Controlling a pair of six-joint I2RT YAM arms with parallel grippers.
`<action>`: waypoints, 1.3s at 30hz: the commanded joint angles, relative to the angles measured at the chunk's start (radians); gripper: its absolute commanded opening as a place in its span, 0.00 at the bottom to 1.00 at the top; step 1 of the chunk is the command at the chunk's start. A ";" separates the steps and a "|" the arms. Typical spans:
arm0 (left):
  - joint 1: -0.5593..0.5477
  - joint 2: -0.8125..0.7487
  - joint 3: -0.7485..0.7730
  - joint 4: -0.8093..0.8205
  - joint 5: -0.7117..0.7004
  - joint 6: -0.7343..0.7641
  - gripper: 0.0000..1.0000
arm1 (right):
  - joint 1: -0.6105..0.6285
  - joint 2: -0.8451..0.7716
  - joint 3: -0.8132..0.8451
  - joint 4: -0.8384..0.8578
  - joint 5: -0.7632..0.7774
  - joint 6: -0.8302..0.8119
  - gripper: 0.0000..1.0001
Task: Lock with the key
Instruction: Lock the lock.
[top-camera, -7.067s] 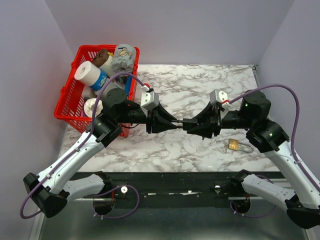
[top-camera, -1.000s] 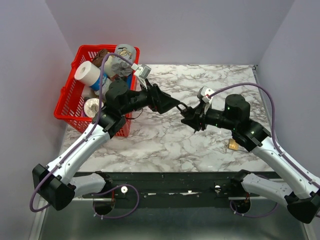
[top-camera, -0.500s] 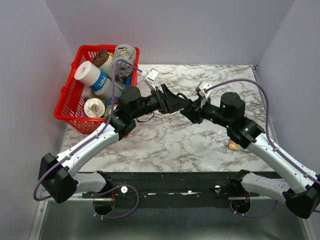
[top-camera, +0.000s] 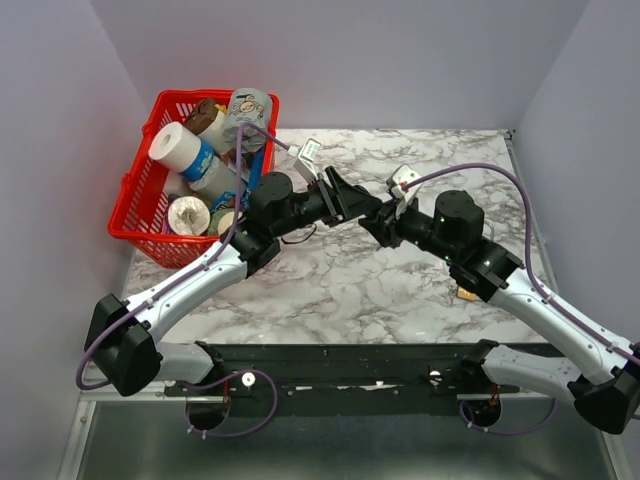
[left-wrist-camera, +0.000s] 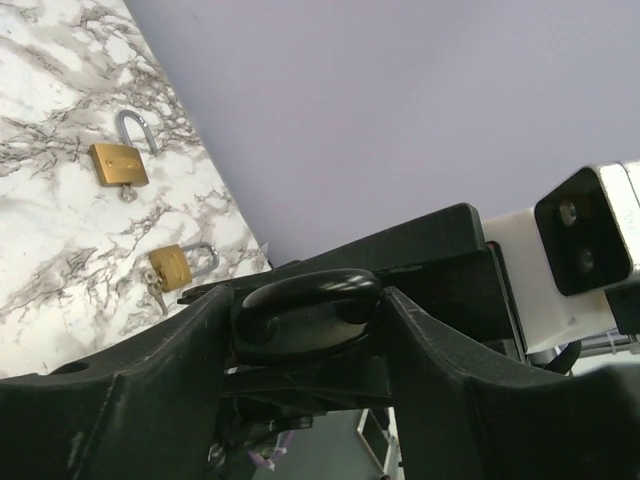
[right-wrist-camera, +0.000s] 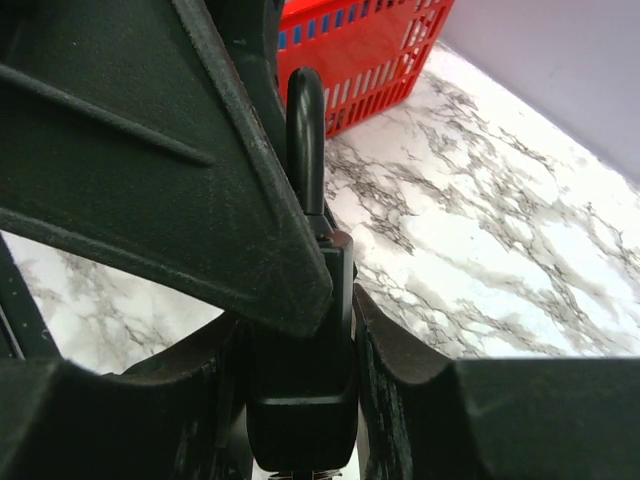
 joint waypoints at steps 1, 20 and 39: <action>-0.037 0.018 0.027 0.054 -0.005 -0.026 0.60 | 0.015 -0.001 0.007 0.151 0.089 -0.021 0.01; 0.072 0.024 0.076 0.068 0.049 -0.003 0.00 | -0.016 -0.086 -0.040 -0.047 -0.051 -0.034 0.68; 0.057 -0.014 0.035 0.085 0.141 -0.001 0.00 | -0.022 -0.053 0.009 -0.008 -0.098 -0.106 0.54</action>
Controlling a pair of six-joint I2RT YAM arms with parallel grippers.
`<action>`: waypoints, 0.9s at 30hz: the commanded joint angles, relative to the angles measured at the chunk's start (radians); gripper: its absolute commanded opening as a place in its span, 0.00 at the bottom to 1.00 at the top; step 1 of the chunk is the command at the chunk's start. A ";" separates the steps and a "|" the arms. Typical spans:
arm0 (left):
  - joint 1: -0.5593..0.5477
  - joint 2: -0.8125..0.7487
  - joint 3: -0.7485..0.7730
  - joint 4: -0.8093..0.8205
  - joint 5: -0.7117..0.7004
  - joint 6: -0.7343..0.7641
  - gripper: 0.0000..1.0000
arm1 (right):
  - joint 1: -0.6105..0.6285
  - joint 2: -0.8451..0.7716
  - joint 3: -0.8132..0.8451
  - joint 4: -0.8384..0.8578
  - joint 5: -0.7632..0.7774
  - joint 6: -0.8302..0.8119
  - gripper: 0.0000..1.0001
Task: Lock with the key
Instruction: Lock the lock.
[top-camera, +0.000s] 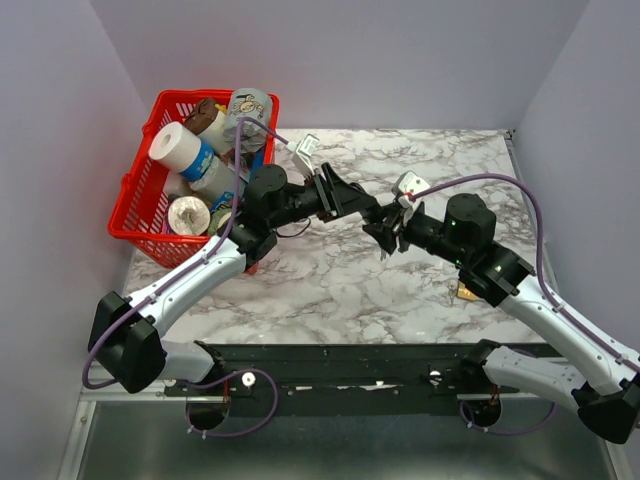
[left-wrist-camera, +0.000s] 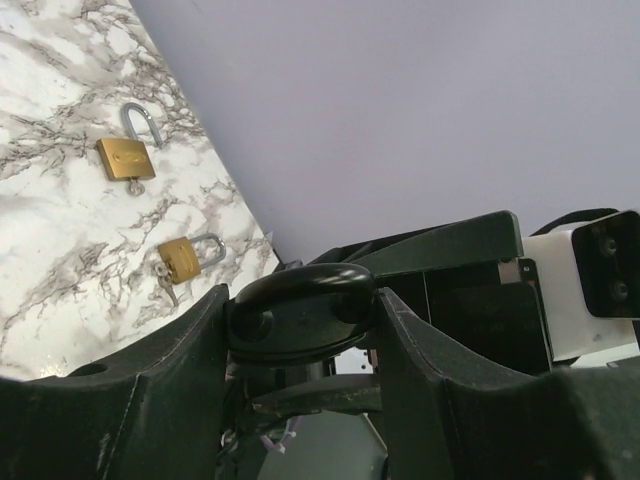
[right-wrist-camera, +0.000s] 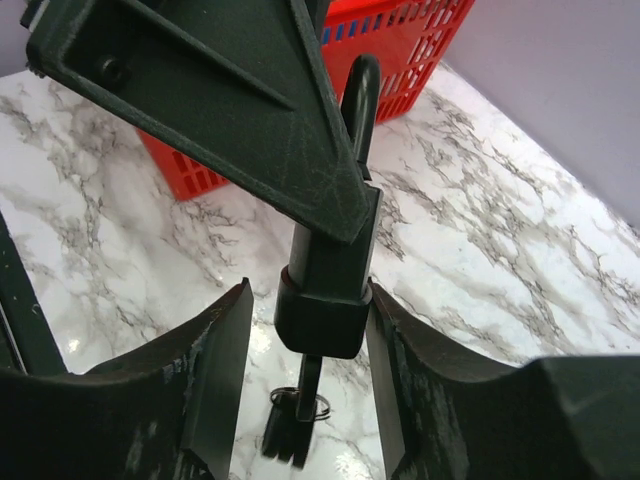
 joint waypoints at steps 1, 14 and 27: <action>-0.010 -0.042 0.018 0.079 0.032 -0.014 0.00 | -0.006 0.006 0.019 0.032 -0.039 -0.027 0.50; -0.016 -0.022 0.029 0.056 0.052 -0.018 0.11 | -0.007 0.012 0.022 0.053 -0.031 -0.048 0.01; -0.027 -0.005 0.041 0.030 -0.003 -0.035 0.79 | -0.006 0.021 0.014 0.098 0.035 0.034 0.01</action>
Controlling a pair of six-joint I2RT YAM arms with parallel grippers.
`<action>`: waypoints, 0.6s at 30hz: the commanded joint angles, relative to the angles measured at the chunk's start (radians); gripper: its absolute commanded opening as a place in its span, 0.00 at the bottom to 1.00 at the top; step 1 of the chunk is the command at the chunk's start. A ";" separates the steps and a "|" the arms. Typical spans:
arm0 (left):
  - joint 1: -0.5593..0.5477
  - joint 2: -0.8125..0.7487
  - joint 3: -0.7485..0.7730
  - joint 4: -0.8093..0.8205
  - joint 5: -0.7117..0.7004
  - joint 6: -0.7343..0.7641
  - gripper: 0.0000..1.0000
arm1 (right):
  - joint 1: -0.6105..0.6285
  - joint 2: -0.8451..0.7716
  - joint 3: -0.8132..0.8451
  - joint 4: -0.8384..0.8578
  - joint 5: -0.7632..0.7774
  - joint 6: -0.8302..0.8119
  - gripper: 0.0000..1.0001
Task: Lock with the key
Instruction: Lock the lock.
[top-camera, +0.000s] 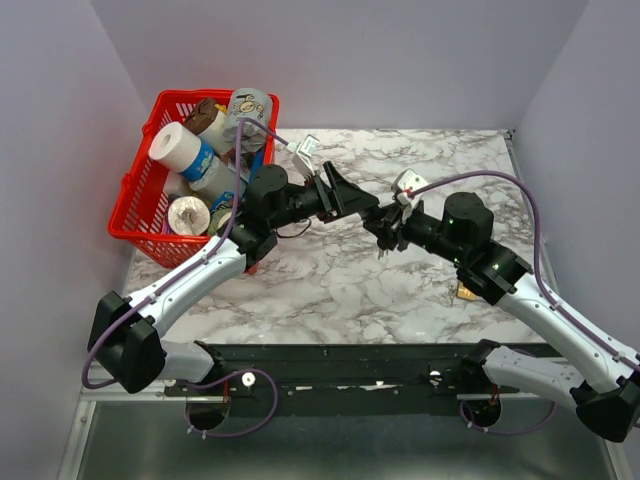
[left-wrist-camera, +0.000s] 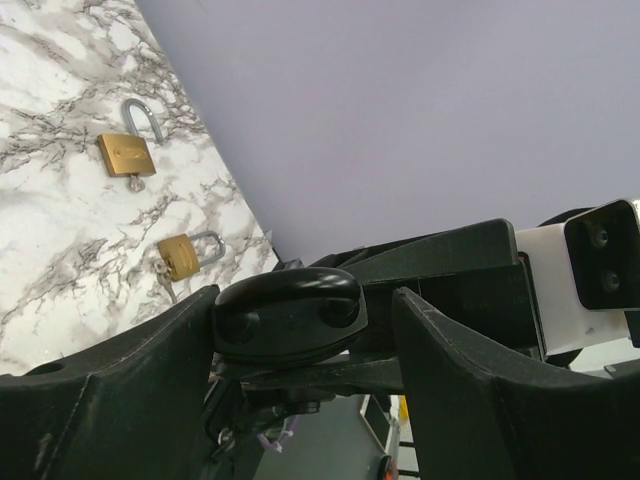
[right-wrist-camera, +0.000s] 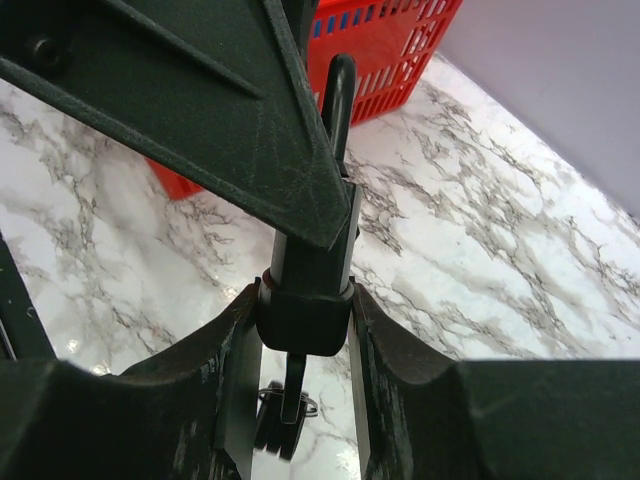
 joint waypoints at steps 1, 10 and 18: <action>-0.029 0.001 0.044 0.046 0.002 -0.028 0.80 | 0.005 0.011 0.015 0.094 0.032 0.025 0.01; -0.052 0.013 0.041 0.012 -0.030 -0.025 0.77 | 0.005 0.019 0.021 0.119 0.055 0.045 0.01; -0.062 0.027 0.050 -0.004 -0.044 -0.026 0.69 | 0.005 0.023 0.015 0.128 0.058 0.048 0.01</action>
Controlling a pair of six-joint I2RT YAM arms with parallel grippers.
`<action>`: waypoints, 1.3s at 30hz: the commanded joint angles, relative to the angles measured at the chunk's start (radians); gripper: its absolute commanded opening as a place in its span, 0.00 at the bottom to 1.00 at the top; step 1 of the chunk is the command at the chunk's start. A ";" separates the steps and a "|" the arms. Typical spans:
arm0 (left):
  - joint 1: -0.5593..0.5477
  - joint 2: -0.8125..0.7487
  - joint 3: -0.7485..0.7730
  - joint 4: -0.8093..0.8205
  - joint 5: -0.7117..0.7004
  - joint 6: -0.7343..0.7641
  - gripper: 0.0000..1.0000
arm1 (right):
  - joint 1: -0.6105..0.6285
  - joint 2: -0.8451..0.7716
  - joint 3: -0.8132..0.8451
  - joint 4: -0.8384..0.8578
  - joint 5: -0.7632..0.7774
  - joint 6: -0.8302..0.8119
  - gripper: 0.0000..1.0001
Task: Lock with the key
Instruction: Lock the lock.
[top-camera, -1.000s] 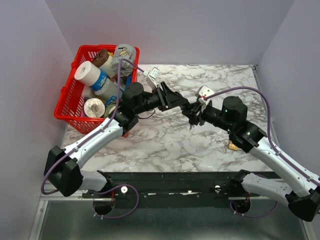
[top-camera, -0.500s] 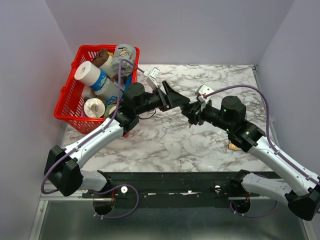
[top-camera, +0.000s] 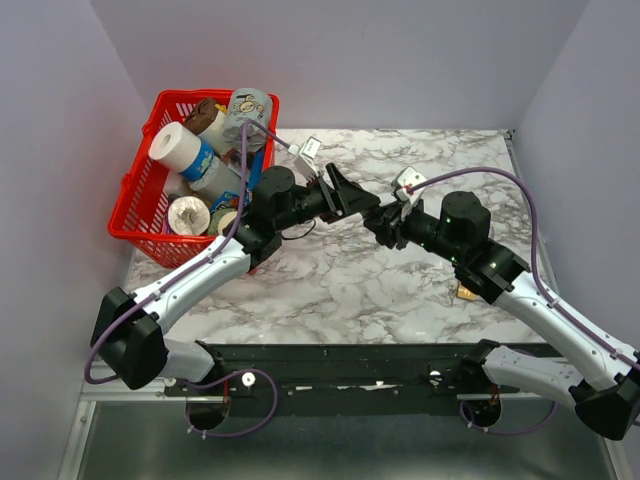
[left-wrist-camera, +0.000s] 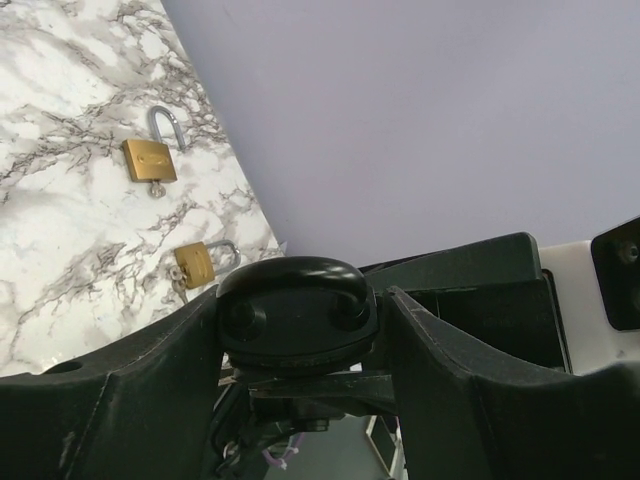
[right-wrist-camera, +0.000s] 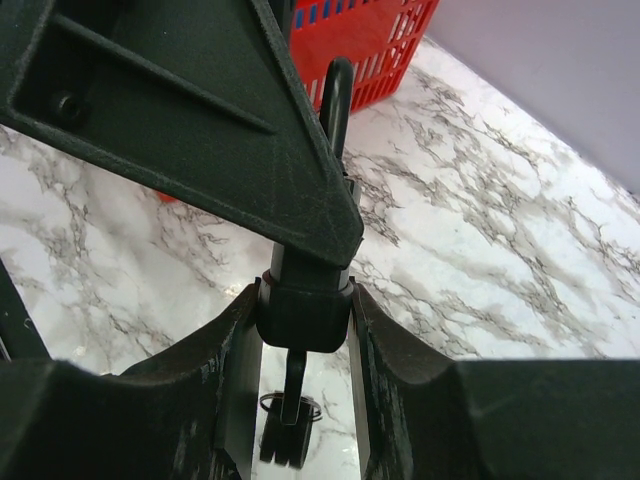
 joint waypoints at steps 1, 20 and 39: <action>-0.041 0.011 0.051 0.010 0.031 -0.025 0.70 | 0.005 0.011 0.016 0.127 0.026 0.016 0.01; 0.034 0.025 0.102 -0.006 0.054 -0.012 0.00 | -0.011 -0.026 -0.016 -0.003 0.003 0.049 0.70; 0.044 -0.001 0.048 0.077 0.089 -0.060 0.00 | -0.045 -0.060 -0.025 -0.021 -0.084 0.030 0.42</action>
